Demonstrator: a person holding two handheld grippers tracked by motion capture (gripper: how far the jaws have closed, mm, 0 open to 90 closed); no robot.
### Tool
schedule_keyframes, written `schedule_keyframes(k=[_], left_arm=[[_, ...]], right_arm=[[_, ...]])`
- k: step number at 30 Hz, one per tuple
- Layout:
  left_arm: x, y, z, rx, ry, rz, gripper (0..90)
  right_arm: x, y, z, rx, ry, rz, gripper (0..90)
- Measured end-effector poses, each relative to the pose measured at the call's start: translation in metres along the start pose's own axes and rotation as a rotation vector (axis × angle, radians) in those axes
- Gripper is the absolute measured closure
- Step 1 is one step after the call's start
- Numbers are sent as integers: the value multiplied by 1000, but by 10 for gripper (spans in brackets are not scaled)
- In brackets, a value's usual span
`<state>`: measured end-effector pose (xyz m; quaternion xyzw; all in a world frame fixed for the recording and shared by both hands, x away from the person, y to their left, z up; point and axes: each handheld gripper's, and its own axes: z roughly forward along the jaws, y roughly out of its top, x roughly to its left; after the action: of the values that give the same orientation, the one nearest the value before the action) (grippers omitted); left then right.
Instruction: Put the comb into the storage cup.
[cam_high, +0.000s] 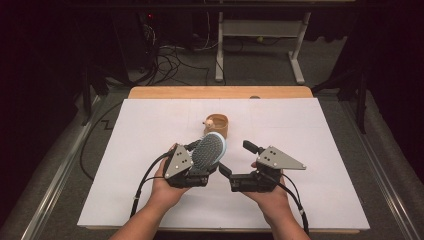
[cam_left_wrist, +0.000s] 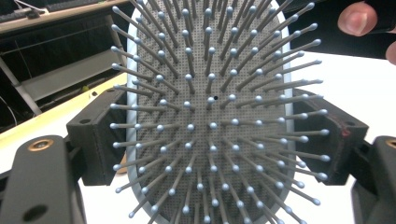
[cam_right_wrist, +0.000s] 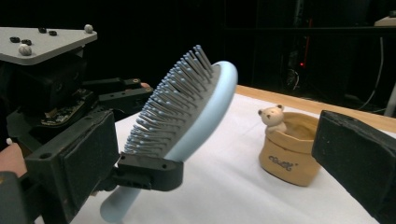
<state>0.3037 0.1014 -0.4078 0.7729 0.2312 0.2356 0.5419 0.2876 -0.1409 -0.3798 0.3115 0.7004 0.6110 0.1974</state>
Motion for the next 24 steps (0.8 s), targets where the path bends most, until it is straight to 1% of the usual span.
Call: schedule_keyframes(k=[4, 10, 14, 18, 24], left_arm=[[-4, 1, 2, 3, -10, 10, 200], [-9, 2, 3, 3, -21, 20, 200], [-11, 4, 5, 2, -32, 20, 200], [-16, 4, 8, 8, -38, 34, 199], [-17, 3, 10, 12, -41, 33, 200]], right_arm=[[3, 0, 6, 9, 17, 2, 15], [3, -2, 11, 17, 21, 10, 20], [2, -2, 12, 16, 23, 16, 29], [2, -2, 13, 12, 29, 22, 42], [-2, -2, 14, 9, 38, 45, 81]])
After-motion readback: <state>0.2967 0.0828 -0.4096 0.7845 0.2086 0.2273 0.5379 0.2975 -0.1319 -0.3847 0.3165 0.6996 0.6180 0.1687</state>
